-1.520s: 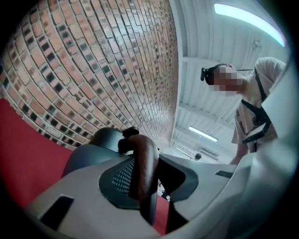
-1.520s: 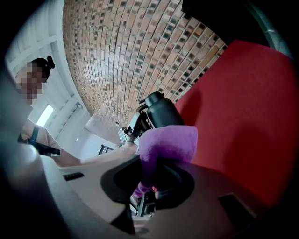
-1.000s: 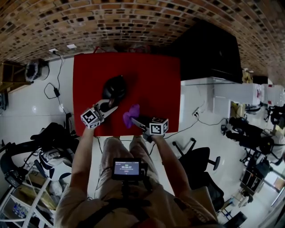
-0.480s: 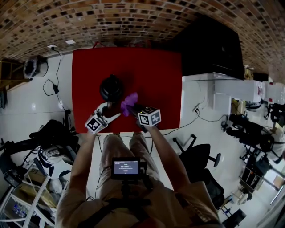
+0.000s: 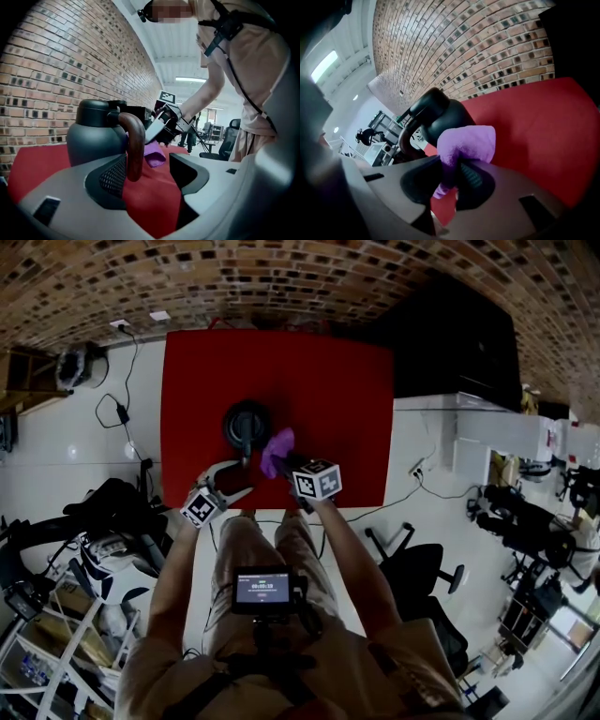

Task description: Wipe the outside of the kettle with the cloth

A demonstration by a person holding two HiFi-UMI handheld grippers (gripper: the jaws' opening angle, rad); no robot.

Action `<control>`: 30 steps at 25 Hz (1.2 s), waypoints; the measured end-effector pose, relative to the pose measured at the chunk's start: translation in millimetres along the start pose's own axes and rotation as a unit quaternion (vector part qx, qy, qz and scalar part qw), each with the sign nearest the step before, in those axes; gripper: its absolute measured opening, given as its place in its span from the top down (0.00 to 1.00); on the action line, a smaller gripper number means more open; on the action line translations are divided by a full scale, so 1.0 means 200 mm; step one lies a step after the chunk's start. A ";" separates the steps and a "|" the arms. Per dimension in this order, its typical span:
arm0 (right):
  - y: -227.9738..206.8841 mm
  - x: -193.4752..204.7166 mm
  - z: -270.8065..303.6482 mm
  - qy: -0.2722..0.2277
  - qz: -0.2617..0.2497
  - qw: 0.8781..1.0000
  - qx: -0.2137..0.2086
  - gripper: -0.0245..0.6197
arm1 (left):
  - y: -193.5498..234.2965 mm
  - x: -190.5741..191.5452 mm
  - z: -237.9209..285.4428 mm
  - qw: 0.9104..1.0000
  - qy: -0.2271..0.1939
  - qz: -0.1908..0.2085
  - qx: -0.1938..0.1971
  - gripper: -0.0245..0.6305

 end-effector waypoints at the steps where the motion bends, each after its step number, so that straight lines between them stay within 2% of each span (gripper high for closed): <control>1: 0.00 0.01 0.00 0.000 -0.001 1.000 -0.001 0.84 | 0.00 -0.02 -0.01 1.000 -0.005 -0.006 -0.004 0.53; 7: 0.04 0.05 -0.07 -0.004 0.008 1.000 0.000 0.84 | -0.01 -0.15 -0.02 0.998 -0.037 -0.040 -0.033 0.53; 10: 0.05 0.09 -0.12 -0.010 0.018 1.000 0.002 0.83 | 0.00 -0.18 -0.01 0.996 -0.028 -0.049 -0.067 0.57; 14: 0.05 0.14 -0.18 -0.017 0.036 0.999 -0.003 0.83 | 0.03 -0.19 -0.01 0.991 0.012 -0.050 -0.121 0.60; 16: 0.06 0.17 -0.22 -0.018 0.040 0.999 -0.004 0.83 | 0.05 -0.19 -0.01 0.987 0.038 -0.045 -0.148 0.70; 18: 0.06 0.18 -0.26 -0.018 0.040 0.999 -0.004 0.83 | 0.06 -0.19 0.00 0.983 0.062 -0.048 -0.164 0.74; 22: 0.04 0.20 -0.33 -0.025 0.044 0.999 -0.005 0.83 | 0.05 -0.20 0.01 0.978 0.106 -0.038 -0.176 0.75; 26: 0.03 0.19 -0.36 -0.032 0.045 0.998 -0.003 0.83 | 0.08 -0.22 -0.01 0.972 0.164 0.006 -0.167 0.74; 30: 0.01 0.19 -0.36 -0.034 0.044 0.998 -0.001 0.83 | 0.12 -0.20 -0.11 0.965 0.217 0.053 -0.140 0.73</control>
Point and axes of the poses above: the fingertips, and each gripper's own axes: z forward along the fingers, y to its left, x out of its underside, the point moved 4 cm from there along -z, backward along the fingers
